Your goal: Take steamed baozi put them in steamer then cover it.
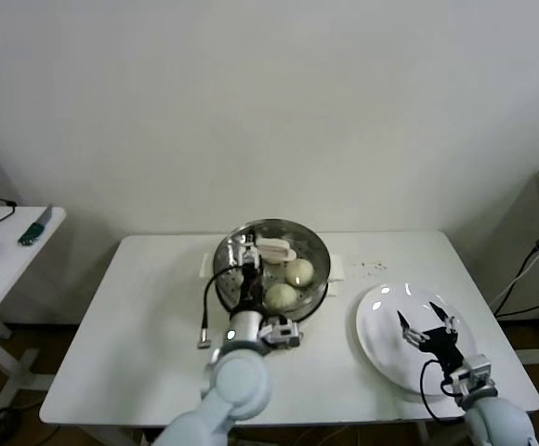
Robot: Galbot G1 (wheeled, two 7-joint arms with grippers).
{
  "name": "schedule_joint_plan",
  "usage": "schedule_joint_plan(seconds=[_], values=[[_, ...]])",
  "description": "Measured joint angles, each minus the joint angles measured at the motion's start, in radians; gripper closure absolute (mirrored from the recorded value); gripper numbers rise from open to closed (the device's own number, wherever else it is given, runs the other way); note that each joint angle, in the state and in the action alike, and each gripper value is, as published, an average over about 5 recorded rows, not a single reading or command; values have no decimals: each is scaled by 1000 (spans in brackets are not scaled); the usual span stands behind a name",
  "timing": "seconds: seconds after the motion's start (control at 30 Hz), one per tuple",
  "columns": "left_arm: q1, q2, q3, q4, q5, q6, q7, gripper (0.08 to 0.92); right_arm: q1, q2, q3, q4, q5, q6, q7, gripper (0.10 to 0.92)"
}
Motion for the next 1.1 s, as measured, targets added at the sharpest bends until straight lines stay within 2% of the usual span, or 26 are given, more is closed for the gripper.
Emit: schedule_joint_plan(seconds=[0.27, 0.4, 0.57, 0.67, 0.87, 1.1], values=[[89, 87, -98, -118, -258, 0, -146, 177, -13, 2, 8, 22, 15, -4, -3, 203], [148, 119, -200, -166, -457, 0, -228, 177, -19, 5, 10, 33, 20, -1, -7, 203], [248, 122, -365, -201, -725, -30, -299, 177, -28, 15, 14, 45, 21, 4, -13, 203], [314, 107, -460, -204, -872, -106, -322, 177, -34, 21, 18, 53, 22, 7, -15, 203], [415, 57, -614, -159, -1109, -362, -338, 177, -49, 42, 26, 59, 20, 20, -21, 203], [487, 1, -715, -83, -1271, -572, -331, 177, -55, 71, 33, 62, 7, 49, -22, 203]])
